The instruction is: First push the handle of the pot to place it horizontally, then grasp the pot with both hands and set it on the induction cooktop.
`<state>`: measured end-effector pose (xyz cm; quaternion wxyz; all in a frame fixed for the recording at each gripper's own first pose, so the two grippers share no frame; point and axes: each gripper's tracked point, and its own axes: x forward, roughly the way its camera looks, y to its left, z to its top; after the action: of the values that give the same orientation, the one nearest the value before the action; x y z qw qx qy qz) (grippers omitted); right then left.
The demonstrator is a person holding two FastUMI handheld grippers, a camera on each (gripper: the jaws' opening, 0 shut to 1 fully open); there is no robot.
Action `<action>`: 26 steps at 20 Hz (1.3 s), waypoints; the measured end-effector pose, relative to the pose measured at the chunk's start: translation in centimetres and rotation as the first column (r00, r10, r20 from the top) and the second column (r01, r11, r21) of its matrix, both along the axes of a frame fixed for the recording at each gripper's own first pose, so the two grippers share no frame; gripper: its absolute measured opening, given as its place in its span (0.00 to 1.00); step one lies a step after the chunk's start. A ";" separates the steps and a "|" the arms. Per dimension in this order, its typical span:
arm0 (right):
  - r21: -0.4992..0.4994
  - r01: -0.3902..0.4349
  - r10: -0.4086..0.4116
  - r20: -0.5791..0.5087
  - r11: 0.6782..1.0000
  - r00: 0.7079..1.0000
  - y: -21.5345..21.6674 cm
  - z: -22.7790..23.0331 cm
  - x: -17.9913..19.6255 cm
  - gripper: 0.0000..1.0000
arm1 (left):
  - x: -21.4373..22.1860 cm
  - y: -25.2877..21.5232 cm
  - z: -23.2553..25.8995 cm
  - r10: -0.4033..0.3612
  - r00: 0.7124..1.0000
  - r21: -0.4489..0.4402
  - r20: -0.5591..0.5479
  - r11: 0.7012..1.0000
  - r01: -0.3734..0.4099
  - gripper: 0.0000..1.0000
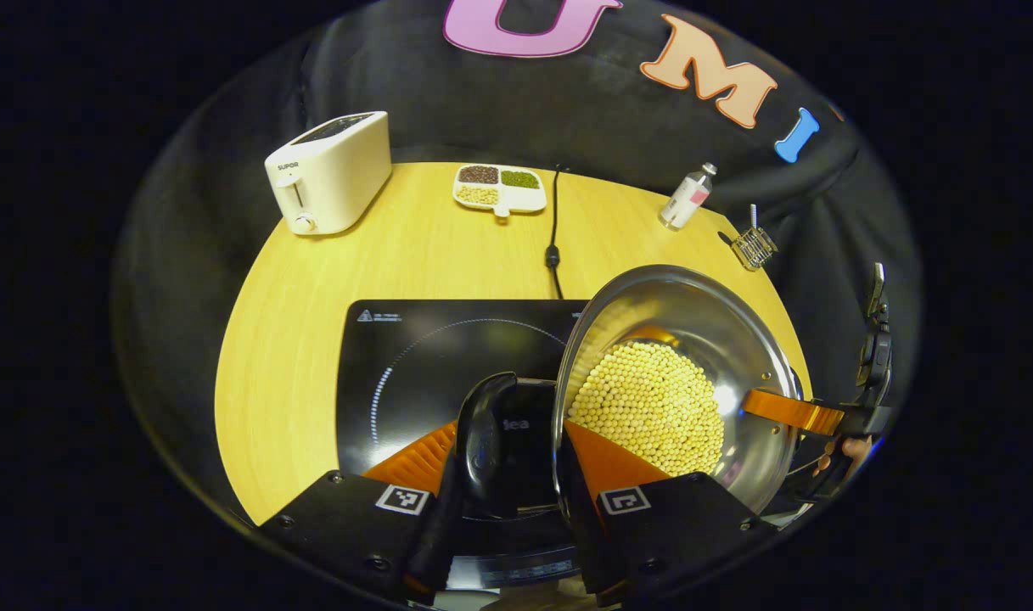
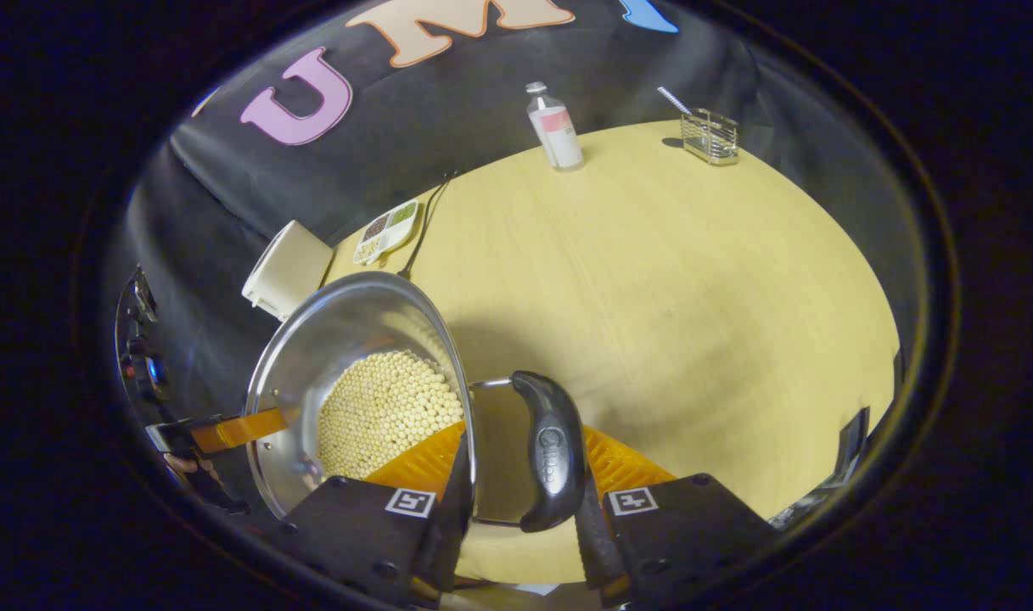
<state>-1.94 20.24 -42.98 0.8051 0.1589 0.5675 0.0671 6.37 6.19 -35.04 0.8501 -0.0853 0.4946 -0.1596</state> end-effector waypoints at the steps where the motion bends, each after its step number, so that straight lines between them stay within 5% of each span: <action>1: 0.000 -0.001 0.001 -0.001 1.000 1.000 0.8 0.0 -0.1 0.59 | 0.1 0.8 -0.1 0.000 1.000 -0.001 0.002 1.000 0.000 0.61; 14: 0.009 -0.045 0.045 0.006 0.999 0.999 9.6 -0.6 -0.2 0.54 | 0.5 9.3 -1.7 0.056 0.998 -0.001 -0.009 0.998 -0.056 0.57; 18: 0.021 -0.038 0.038 -0.002 0.999 0.999 11.2 -1.0 0.1 0.59 | 1.4 10.6 -1.8 0.052 0.999 0.012 0.002 0.999 -0.052 0.59; 26: 0.024 -0.038 0.039 -0.014 0.999 0.999 12.8 -1.7 0.9 0.55 | 2.8 11.9 -2.4 0.046 0.999 0.024 0.008 0.999 -0.047 0.58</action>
<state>-1.05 33.04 -44.67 0.7978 0.1577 0.5752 0.0881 9.22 18.10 -37.41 0.8564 -0.0858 0.4912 -0.1341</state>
